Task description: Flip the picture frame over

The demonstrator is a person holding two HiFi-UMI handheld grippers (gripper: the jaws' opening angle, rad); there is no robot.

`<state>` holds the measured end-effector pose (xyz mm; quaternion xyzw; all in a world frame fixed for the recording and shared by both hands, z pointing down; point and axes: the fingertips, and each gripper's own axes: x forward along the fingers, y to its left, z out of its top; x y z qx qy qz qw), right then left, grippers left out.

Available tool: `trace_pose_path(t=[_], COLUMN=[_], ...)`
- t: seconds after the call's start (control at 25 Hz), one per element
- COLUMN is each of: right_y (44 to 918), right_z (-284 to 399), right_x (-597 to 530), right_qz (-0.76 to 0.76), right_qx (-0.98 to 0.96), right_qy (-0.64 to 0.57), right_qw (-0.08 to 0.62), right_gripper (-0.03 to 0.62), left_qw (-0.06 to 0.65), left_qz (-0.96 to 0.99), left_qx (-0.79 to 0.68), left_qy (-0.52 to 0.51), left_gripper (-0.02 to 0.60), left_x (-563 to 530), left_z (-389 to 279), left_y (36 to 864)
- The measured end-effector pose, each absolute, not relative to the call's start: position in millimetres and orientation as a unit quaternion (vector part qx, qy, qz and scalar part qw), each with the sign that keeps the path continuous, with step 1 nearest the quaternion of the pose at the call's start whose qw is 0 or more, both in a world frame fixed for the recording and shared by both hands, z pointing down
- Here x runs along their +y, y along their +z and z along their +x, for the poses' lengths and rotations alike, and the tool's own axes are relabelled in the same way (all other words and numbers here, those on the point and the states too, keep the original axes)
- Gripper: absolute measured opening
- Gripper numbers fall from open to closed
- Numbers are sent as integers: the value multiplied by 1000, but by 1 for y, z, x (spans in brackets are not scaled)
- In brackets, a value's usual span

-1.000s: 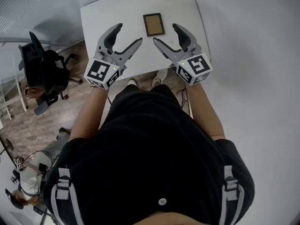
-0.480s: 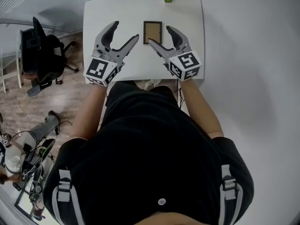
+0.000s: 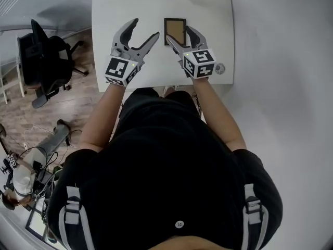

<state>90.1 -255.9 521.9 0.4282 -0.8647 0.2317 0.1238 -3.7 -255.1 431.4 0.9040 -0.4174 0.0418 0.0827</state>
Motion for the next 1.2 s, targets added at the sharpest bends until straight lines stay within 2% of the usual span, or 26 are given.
trace_pose_path(t=[0.6, 0.88, 0.96, 1.2], right_y=[643, 690, 699, 718], right_z=[76, 70, 70, 67], right_x=[-265, -260, -260, -263], right_qz=[486, 492, 499, 520], right_qx=[-792, -768, -759, -734], right_qy=[308, 325, 324, 332], right_qw=[206, 251, 264, 282], right_gripper=[324, 292, 255, 237], left_qw=[111, 108, 107, 112], left_qz=[898, 899, 900, 896], left_qx=[-416, -413, -412, -417], left_qy=[86, 93, 97, 104], left_gripper=[318, 307, 307, 304], left_x=[-286, -298, -300, -305], left_z=[-5, 6, 9, 8], left_y=[518, 541, 547, 563])
